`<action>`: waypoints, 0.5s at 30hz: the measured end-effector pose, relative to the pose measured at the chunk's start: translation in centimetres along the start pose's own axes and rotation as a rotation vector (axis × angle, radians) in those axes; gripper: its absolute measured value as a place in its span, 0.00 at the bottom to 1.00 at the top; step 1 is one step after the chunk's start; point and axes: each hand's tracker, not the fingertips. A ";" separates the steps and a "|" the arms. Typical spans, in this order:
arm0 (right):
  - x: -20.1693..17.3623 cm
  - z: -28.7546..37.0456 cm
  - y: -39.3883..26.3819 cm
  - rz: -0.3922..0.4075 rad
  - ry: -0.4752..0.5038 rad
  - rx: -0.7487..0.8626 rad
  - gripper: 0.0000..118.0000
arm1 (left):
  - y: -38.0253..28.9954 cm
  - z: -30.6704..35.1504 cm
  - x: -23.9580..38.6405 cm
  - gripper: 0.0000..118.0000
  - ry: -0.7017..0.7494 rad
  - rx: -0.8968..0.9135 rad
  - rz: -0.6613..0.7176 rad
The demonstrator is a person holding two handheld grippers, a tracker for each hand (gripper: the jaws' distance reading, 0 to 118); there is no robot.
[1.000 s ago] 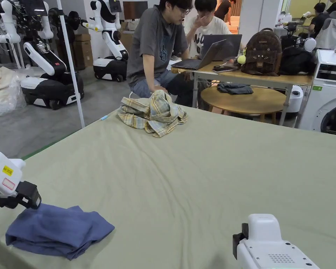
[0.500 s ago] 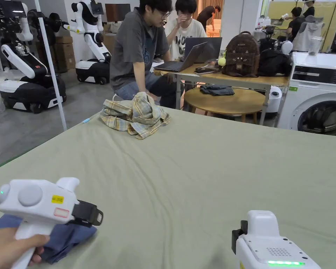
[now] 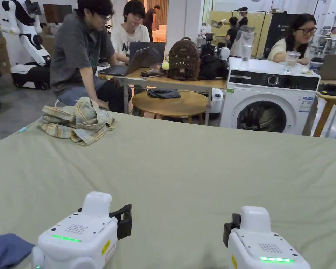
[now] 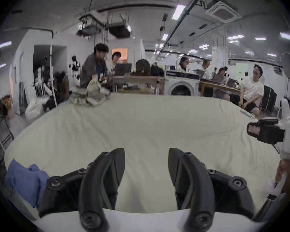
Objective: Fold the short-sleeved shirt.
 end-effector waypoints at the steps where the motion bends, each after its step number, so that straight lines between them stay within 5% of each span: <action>1: 0.5 0.2 0.0 -0.006 -0.005 0.012 0.00 | 0.2 0.0 0.6 0.31 0.008 0.022 -0.008; 7: 2.3 1.7 0.3 -0.037 -0.048 0.086 0.00 | 0.9 -0.3 4.2 0.03 0.026 0.081 -0.036; 15: 3.8 2.6 0.4 -0.063 -0.085 0.155 0.00 | 1.1 0.3 5.7 0.00 0.042 0.151 -0.026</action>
